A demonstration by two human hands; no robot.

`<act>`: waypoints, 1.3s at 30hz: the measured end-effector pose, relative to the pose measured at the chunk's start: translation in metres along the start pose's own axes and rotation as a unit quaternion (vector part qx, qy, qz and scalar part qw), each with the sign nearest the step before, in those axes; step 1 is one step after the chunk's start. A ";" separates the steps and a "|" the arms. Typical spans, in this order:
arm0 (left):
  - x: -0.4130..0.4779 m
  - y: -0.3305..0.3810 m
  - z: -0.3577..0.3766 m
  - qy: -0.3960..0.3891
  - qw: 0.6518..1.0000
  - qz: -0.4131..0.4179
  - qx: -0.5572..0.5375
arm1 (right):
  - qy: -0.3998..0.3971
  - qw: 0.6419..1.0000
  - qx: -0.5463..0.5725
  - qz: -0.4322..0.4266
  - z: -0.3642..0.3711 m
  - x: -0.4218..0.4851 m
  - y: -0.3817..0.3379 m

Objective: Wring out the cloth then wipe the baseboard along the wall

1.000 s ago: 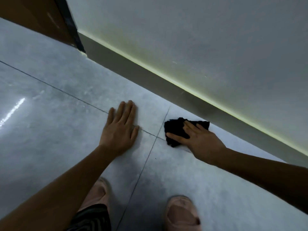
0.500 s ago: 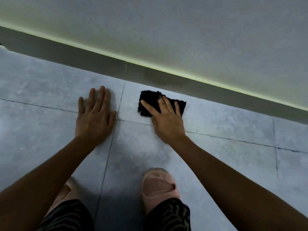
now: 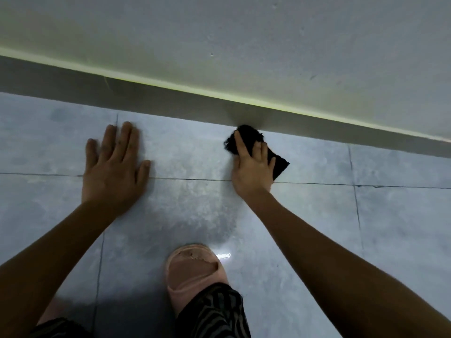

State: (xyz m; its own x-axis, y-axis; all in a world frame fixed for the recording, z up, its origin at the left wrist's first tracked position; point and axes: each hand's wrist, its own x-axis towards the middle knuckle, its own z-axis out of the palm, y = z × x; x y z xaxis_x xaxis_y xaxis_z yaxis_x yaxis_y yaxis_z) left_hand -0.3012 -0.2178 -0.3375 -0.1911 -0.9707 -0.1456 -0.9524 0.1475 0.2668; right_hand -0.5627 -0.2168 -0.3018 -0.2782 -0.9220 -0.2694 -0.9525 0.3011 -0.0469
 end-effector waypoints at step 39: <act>-0.021 0.047 -0.370 0.149 0.684 -0.089 -0.709 | 0.101 0.827 0.317 -0.454 -0.343 -0.083 -0.191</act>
State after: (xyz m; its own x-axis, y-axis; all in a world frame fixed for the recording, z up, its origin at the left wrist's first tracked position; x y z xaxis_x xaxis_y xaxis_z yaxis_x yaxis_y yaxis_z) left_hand -0.2539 -0.2607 0.0306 0.1571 -0.9758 -0.1519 0.2728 -0.1050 0.9563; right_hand -0.4006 -0.2809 0.0596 0.4395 -0.8410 0.3156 -0.5417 -0.5284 -0.6537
